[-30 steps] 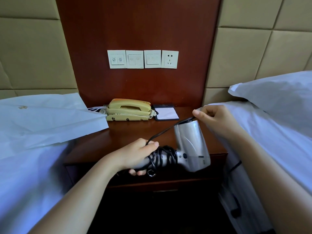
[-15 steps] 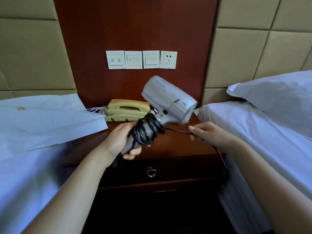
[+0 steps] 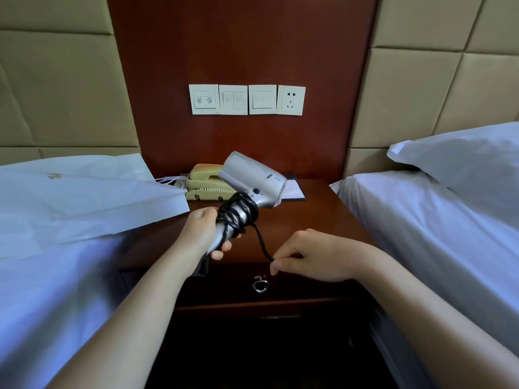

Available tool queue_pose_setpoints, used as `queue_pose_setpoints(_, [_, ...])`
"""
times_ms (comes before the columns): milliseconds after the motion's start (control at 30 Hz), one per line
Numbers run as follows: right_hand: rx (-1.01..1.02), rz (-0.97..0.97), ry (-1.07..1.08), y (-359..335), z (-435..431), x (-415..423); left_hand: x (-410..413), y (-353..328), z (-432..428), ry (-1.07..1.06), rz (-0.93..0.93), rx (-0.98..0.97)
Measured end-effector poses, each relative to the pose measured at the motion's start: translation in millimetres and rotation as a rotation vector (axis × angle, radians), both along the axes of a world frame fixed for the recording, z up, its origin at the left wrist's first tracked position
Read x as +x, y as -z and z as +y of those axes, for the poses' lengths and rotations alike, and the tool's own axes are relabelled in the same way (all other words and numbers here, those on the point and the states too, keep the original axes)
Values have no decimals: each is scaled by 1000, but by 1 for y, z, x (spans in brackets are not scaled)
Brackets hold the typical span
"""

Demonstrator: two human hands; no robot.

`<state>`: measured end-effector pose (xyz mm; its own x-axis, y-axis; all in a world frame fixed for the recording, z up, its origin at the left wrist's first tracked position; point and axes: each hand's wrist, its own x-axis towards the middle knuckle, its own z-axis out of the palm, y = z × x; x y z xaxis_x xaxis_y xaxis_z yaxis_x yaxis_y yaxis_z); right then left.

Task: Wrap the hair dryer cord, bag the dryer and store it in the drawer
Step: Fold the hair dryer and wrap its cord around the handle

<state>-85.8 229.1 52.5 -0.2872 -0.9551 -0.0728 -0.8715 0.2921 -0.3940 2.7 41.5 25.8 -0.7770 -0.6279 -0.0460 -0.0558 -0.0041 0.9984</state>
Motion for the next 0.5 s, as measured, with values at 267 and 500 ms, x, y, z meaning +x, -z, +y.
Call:
queue_pose_setpoints(267, [-264, 132, 16, -11, -2, 5, -8, 10, 5, 98, -204, -268])
queue_pose_setpoints(500, [-443, 325, 153, -11, -2, -3, -3, 5, 22, 373, -208, -330])
